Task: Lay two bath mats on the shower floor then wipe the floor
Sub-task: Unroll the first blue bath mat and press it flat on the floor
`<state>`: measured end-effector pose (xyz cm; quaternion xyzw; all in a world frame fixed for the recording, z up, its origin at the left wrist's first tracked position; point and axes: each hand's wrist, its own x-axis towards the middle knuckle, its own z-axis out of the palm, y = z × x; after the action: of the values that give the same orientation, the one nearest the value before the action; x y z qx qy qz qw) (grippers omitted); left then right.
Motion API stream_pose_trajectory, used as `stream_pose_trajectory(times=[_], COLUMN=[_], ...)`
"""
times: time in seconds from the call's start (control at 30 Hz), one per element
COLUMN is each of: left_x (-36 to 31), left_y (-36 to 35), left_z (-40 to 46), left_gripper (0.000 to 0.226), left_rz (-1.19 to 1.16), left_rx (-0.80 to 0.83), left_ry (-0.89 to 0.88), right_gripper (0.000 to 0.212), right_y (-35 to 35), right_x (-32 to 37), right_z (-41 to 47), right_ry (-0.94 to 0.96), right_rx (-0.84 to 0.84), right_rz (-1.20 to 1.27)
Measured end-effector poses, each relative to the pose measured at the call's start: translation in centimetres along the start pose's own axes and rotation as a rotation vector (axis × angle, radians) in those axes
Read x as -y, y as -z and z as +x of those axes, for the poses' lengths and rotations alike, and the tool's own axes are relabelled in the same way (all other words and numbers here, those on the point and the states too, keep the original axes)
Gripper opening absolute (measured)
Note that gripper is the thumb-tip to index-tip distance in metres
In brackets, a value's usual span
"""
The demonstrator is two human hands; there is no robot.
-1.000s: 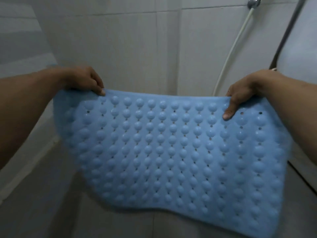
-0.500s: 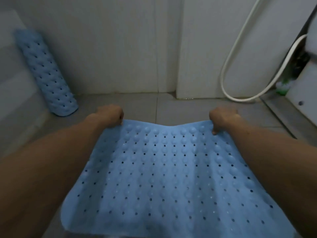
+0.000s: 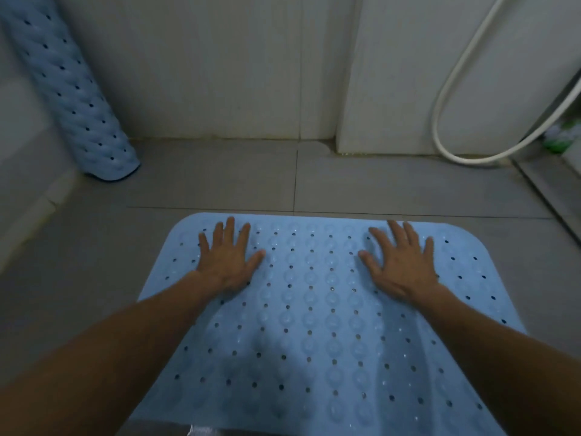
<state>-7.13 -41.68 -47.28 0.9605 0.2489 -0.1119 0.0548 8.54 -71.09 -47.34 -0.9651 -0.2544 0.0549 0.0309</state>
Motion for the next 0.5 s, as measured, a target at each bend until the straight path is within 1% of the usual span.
stream_pose_trajectory(times=[0.07,0.13,0.2,0.33,0.5], left_x=[-0.9,-1.1,-0.9,-0.6,-0.7], left_y=[-2.5,-4.0,-4.6,-5.4,-4.8], left_z=[-1.2,-1.6,-1.4,-0.8,1.8], left_gripper=[0.078,0.077,0.076,0.078,0.076], left_rz=[-0.072,-0.107,-0.119,-0.102,-0.101], left_rx=[0.066,0.084,0.049,-0.065,-0.088], left_ry=[0.038,0.059,0.054,0.044,0.043], right_gripper=[0.071,0.07,0.07,0.069,0.07], right_y=[-2.1,-3.5,-4.3,-4.8,-4.9], right_x=[1.5,2.3,2.7,2.6,2.3], right_z=[-1.5,-2.3,-2.3,-1.3,1.0], right_ry=[-0.004,-0.051,-0.095,-0.102,-0.109], right_rx=[0.079,0.134,0.13,0.083,0.061], right_rz=[0.015,0.054,0.074,0.053,0.062])
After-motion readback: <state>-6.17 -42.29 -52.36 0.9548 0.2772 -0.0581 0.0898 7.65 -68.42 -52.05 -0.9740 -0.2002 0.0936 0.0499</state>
